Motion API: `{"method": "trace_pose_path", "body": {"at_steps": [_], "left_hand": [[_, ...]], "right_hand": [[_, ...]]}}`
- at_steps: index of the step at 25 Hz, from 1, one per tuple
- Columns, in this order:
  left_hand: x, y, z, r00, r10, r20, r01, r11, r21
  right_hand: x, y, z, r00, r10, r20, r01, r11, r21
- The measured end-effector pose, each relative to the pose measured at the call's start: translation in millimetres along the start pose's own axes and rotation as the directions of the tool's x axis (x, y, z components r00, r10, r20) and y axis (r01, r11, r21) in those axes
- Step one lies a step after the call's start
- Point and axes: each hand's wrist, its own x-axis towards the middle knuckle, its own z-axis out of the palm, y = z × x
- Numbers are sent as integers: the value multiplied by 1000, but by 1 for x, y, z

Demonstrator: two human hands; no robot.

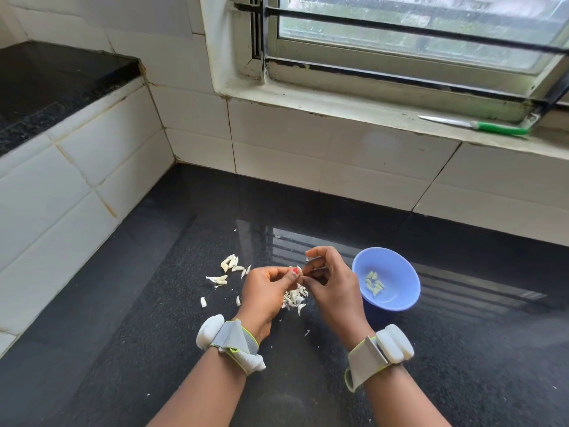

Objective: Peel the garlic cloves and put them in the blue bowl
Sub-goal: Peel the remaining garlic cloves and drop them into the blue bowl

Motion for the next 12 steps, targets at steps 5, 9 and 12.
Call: {"method": "trace_pose_path", "body": {"at_steps": [5,9,12], "left_hand": [[-1,2,0,1000,14,12,-13,1000,-25],[-1,2,1,1000,24,-1,-24,1000,-14],[-2,2,0,999,34,-8,-35,999,-16]], "right_hand": [[1,1,0,1000,30,1,-30,998,60],[1,2,-1,999,39,4,-40,996,85],[1,2,1,999,50,9,-50,993,111]]}}
